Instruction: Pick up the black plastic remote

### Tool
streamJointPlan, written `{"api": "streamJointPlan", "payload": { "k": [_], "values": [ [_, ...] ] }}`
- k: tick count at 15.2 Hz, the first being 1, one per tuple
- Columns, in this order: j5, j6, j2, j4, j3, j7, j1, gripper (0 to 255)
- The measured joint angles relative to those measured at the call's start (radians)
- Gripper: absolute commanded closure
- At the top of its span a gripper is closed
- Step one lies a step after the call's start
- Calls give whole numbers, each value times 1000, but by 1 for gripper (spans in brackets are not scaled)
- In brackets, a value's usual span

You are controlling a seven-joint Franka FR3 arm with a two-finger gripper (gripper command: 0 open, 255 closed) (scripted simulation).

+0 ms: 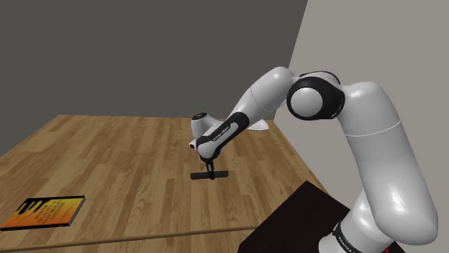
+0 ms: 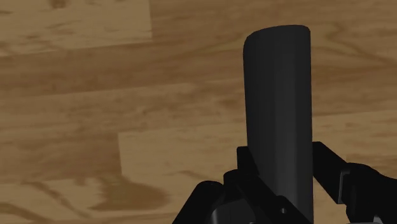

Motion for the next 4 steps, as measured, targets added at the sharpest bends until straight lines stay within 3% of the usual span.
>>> {"api": "streamJointPlan", "payload": {
  "k": [4],
  "values": [
    [4, -27, -41, -14, 3, -5, -2, 255]
  ]
}}
